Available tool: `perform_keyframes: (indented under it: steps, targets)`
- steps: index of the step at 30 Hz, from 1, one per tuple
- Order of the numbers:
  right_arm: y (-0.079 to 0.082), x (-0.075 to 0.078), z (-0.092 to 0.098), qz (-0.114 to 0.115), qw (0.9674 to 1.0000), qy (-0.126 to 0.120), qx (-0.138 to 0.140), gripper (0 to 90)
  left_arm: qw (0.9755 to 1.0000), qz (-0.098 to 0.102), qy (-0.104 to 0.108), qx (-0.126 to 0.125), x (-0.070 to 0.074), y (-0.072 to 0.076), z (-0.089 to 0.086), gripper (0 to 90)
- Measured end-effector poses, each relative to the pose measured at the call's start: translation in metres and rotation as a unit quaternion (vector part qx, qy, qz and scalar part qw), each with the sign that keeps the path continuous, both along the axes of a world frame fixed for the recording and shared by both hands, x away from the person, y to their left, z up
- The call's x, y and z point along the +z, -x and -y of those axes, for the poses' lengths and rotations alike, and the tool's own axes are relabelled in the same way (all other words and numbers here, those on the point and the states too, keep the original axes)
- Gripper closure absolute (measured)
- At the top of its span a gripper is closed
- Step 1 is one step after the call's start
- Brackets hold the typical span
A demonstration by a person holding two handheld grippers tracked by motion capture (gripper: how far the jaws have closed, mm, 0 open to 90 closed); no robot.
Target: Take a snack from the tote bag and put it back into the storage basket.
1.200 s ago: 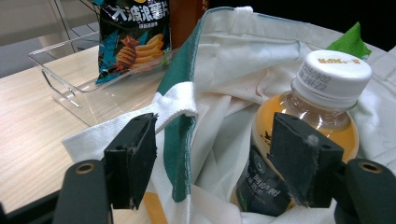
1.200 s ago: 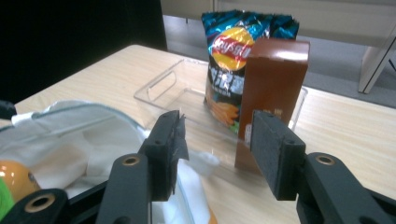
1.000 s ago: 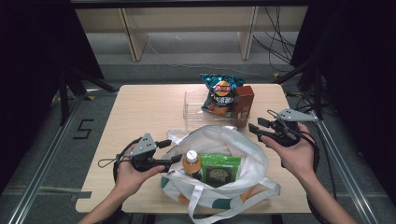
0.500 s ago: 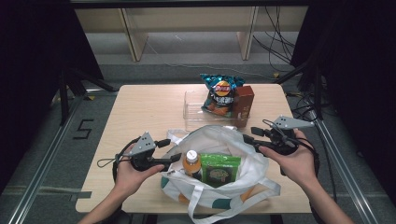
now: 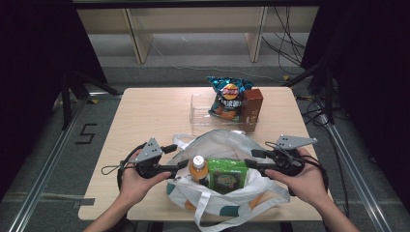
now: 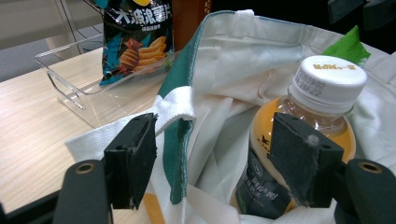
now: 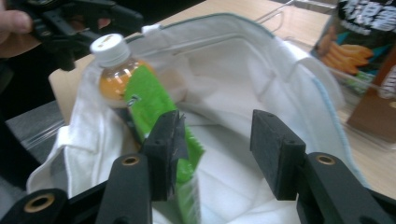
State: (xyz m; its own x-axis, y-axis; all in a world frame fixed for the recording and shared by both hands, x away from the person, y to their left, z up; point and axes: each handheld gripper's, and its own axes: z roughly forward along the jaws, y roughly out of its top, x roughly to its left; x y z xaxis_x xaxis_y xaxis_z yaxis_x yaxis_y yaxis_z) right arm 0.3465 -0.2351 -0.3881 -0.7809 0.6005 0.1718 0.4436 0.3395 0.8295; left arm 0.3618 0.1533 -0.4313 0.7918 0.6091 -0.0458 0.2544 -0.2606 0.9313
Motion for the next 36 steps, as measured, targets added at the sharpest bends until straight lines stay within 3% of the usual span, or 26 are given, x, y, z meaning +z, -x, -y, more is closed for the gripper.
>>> perform_keyframes:
  steps: [2,3,4,7,9,14,15,17,20,22,28,31,32,36]
  targets:
    - [-0.002,-0.002,-0.001,0.019,0.9998,0.001,0.011,52.3,1.0000,0.000,0.000,0.001,0.000,0.000,-0.001,31.2]
    - [0.000,-0.002,-0.003,0.003,0.9999,0.002,0.012,52.0,1.0000,-0.001,0.000,0.002,0.000,-0.001,-0.001,31.2]
    - [-0.002,-0.004,-0.005,0.014,0.9997,0.003,0.019,51.6,1.0000,-0.001,-0.001,0.002,0.000,-0.001,-0.001,31.1]
    - [-0.001,-0.006,-0.010,0.004,0.9992,0.002,0.039,50.3,1.0000,-0.001,0.000,0.002,0.000,-0.001,-0.001,31.2]
    - [0.002,-0.007,-0.014,-0.010,0.9992,0.001,0.040,49.9,1.0000,-0.001,-0.001,0.001,0.000,-0.001,-0.001,31.2]
    - [0.001,-0.012,-0.019,-0.006,0.9987,0.016,0.049,49.6,1.0000,0.000,0.000,0.001,0.000,0.000,-0.001,31.1]
    - [0.002,-0.012,-0.020,-0.017,0.9985,0.018,0.050,49.9,1.0000,0.000,-0.001,0.000,0.000,0.000,-0.001,31.2]
    - [0.001,-0.015,-0.021,-0.014,0.9987,0.028,0.039,50.8,1.0000,0.000,-0.002,0.000,0.000,0.000,0.000,31.1]
    - [0.001,-0.016,-0.021,-0.027,0.9980,0.026,0.051,52.6,1.0000,-0.001,-0.002,0.000,-0.001,0.000,-0.001,31.1]
    - [-0.001,-0.017,-0.021,-0.011,0.9974,0.036,0.061,54.7,1.0000,-0.001,0.000,-0.003,-0.001,-0.001,0.000,31.1]
    - [-0.002,-0.021,-0.023,-0.016,0.9966,0.046,0.067,60.8,1.0000,-0.001,-0.002,-0.003,-0.001,-0.001,0.000,31.1]
    - [-0.003,-0.024,-0.023,-0.011,0.9962,0.053,0.068,63.8,1.0000,-0.001,-0.001,-0.004,-0.001,0.000,0.000,31.2]
    - [-0.005,-0.025,-0.022,0.000,0.9957,0.060,0.071,65.1,1.0000,-0.001,-0.002,-0.004,-0.001,-0.001,0.000,31.2]
    - [-0.005,-0.027,-0.021,0.001,0.9949,0.068,0.074,70.4,1.0000,-0.001,-0.002,-0.004,-0.001,-0.001,-0.001,31.2]
